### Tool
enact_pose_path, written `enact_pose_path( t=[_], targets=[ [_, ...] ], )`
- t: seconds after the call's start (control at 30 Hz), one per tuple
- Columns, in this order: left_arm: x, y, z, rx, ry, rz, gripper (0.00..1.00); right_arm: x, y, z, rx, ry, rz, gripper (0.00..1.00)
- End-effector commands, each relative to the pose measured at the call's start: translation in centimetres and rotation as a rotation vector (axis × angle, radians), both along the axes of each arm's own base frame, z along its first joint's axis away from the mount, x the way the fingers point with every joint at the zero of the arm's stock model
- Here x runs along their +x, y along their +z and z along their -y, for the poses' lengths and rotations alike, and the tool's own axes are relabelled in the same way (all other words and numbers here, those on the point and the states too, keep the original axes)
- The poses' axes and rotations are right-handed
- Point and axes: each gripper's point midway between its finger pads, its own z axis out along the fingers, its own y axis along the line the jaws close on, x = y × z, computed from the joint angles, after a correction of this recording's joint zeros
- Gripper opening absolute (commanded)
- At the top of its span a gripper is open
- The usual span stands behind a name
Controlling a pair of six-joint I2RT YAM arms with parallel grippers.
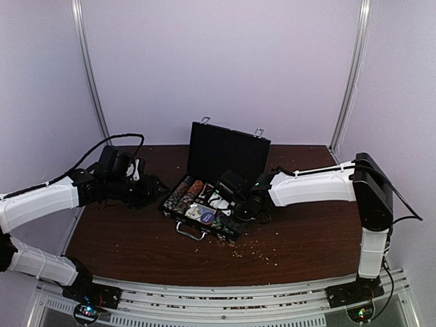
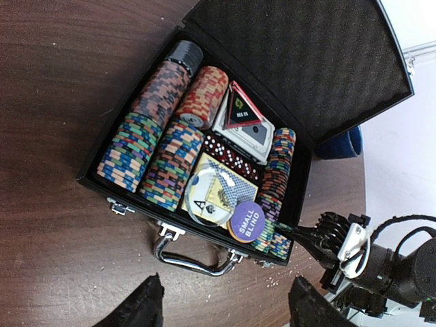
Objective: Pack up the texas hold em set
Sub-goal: Place the poker chip in the slot, then close the box lid on the chip case.
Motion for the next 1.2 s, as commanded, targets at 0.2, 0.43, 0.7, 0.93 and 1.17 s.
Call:
enact_pose_path(
  t=[0.2, 0.43, 0.7, 0.93, 1.17],
  targets=[
    [0.6, 0.7, 0.3, -0.01, -0.019, 0.033, 0.65, -1.0, 2.1, -1.0, 0.033, 0.069, -0.027, 0.12],
    [0.9, 0.6, 0.3, -0.01, -0.013, 0.037, 0.65, -0.2, 5.0, -0.5, 0.037, 0.047, 0.036, 0.21],
    [1.5, 0.9, -1.0, 0.009, 0.064, 0.055, 0.68, 5.0, 17.3, 2.8, 0.37, -0.231, 0.207, 0.56],
    [3.9, 2.9, -3.3, 0.017, 0.179, 0.133, 0.69, 11.0, 20.4, 10.1, 0.607, -0.508, 0.184, 0.85],
    [6.6, 4.1, -5.0, 0.031, 0.208, 0.183, 0.7, 16.9, 19.5, 13.3, 0.85, -0.571, 0.008, 0.96]
  ],
)
